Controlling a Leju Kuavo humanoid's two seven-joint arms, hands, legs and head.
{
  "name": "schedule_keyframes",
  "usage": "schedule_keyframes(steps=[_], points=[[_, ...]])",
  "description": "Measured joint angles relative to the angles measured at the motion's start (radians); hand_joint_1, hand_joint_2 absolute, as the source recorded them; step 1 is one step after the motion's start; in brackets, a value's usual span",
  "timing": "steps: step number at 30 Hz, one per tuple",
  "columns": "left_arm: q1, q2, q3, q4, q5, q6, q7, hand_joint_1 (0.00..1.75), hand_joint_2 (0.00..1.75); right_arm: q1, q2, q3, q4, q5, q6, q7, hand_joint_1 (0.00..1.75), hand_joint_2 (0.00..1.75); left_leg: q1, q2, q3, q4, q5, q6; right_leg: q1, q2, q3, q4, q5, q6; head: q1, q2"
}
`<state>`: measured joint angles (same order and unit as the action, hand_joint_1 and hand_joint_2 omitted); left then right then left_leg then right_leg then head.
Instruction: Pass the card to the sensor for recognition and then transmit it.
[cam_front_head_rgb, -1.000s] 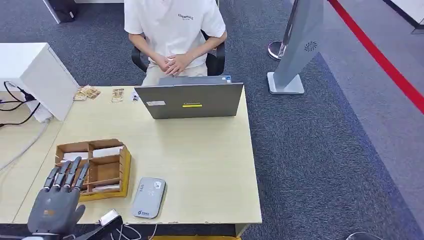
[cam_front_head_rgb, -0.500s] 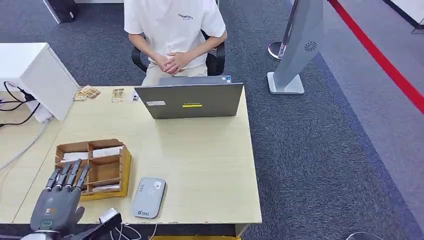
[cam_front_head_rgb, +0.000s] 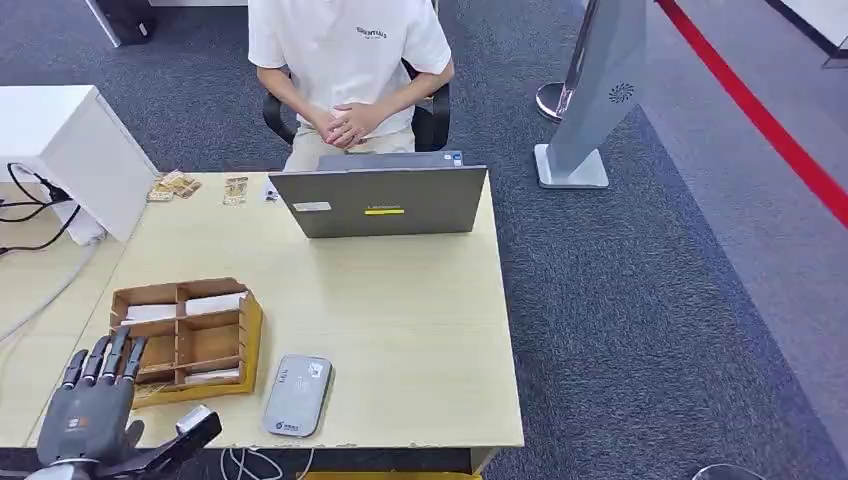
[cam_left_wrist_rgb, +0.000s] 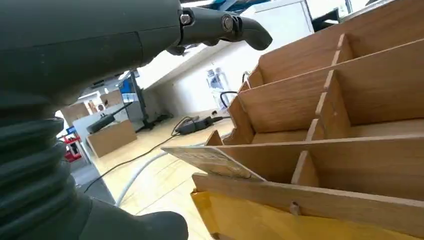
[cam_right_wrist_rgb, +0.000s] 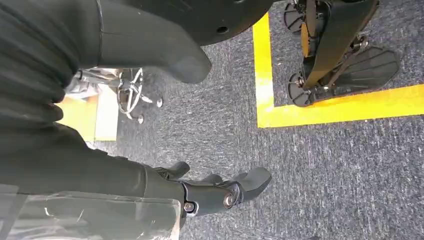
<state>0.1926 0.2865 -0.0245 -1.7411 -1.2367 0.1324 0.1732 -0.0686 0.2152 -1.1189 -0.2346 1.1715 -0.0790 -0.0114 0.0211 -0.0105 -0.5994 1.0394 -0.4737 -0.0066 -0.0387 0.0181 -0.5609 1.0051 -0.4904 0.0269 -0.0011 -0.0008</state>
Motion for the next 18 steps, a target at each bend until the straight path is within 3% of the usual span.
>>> schedule_keyframes(steps=[8,18], points=[[-0.006,-0.043,0.067,0.042,-0.034,0.063,-0.023,0.0,1.75,0.0,0.0,0.0,0.0,0.014,0.0,0.0,0.0,1.75,0.0,0.0,0.0,0.0,0.0,0.0,0.0,0.0,0.0,0.0,0.0,0.0,0.0,0.0],[-0.025,-0.081,0.084,0.061,-0.074,0.142,-0.061,0.0,1.75,0.0,0.0,0.005,0.0,0.033,-0.001,-0.002,0.0,1.75,0.0,0.0,0.0,0.0,0.0,0.0,0.0,0.0,0.0,0.0,0.0,0.0,0.0,0.0]])
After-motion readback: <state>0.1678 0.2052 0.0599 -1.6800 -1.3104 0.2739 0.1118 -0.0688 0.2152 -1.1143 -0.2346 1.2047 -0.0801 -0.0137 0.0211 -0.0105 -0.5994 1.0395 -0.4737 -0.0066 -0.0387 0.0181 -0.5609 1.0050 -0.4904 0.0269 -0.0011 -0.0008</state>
